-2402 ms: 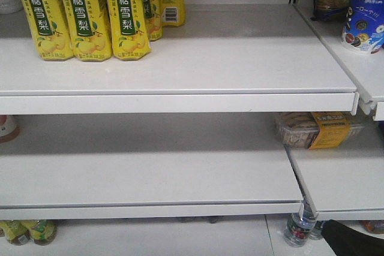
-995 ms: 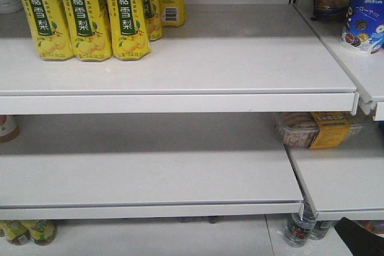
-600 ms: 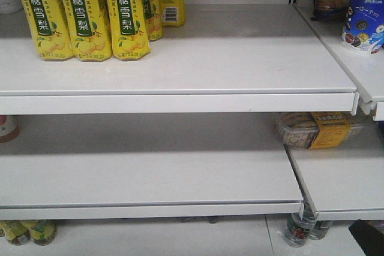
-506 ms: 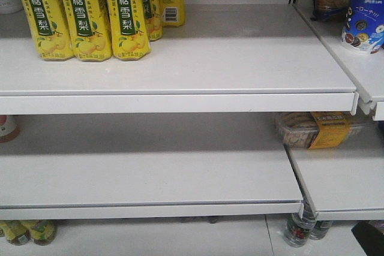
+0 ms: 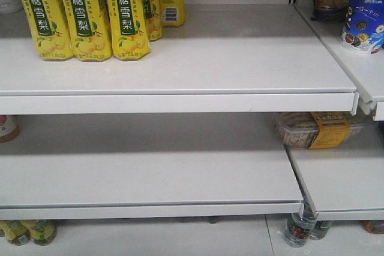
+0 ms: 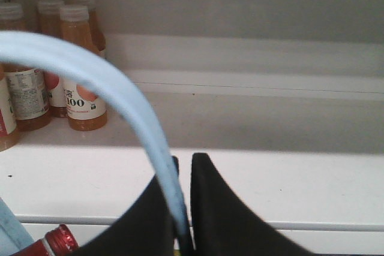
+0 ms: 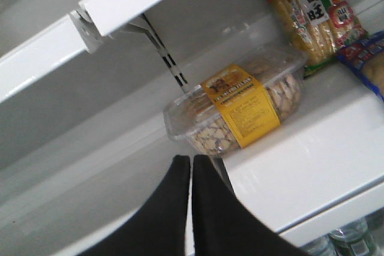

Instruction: Place coke in basket with both arms

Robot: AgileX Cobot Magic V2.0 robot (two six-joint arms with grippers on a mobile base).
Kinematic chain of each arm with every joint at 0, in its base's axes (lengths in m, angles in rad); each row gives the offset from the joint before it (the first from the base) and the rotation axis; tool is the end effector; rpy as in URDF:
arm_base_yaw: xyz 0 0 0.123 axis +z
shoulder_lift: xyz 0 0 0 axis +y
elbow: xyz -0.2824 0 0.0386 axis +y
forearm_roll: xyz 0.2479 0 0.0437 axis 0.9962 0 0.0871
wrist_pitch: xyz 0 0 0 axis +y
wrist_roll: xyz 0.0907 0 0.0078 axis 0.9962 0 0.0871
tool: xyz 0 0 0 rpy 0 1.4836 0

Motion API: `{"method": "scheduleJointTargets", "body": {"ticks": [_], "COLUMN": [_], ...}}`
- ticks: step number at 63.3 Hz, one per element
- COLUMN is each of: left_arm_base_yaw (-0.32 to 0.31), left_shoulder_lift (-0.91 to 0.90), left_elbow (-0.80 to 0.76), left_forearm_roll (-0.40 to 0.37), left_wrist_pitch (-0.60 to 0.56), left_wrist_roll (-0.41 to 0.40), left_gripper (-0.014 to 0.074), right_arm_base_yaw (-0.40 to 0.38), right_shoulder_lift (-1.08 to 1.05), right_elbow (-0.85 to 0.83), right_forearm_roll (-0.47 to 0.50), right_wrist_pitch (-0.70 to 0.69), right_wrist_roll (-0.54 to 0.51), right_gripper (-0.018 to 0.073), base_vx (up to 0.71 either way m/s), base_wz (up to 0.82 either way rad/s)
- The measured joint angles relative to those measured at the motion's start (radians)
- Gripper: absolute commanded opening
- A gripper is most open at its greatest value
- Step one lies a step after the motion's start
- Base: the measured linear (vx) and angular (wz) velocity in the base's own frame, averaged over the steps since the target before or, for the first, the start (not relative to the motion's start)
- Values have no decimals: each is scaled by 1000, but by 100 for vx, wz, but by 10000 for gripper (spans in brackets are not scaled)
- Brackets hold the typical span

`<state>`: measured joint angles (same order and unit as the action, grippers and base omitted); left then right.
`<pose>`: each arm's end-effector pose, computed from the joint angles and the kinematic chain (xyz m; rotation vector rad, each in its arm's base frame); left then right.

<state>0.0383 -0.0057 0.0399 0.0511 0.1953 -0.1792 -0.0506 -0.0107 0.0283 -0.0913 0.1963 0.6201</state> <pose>0.0567 0.0031 0.1822 -0.1505 1.7066 -0.0589 0.0560 -0.0045 0.1863 0.5023 1.6330 0.3431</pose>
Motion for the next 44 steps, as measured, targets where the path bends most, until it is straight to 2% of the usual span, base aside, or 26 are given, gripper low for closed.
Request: {"method": "scheduleJointTargets", "body": {"ticks": [7,16,26,34,44], "left_arm_base_yaw": [0,0,0,0,0], "left_shoulder_lift": [0,0,0,0,0], "left_elbow": [0,0,0,0,0], "left_forearm_roll": [0,0,0,0,0], "left_wrist_pitch": [0,0,0,0,0], "left_wrist_roll": [0,0,0,0,0], "left_gripper": [-6,-6,-6,-6,-6], "right_arm_base_yaw": [37,96,103,97,96], "right_shoulder_lift": [0,0,0,0,0], "right_elbow": [0,0,0,0,0], "right_forearm_roll": [-56,-178,-279,-246,-125], "right_wrist_pitch": [20,1,-76,-97,-103], "right_wrist_roll": [-2,-35,-50,-61,-169], "right_gripper": [-4,-4,-4,-4,-4], "base_vx": [0,0,0,0,0], "base_wz": [0,0,0,0,0]}}
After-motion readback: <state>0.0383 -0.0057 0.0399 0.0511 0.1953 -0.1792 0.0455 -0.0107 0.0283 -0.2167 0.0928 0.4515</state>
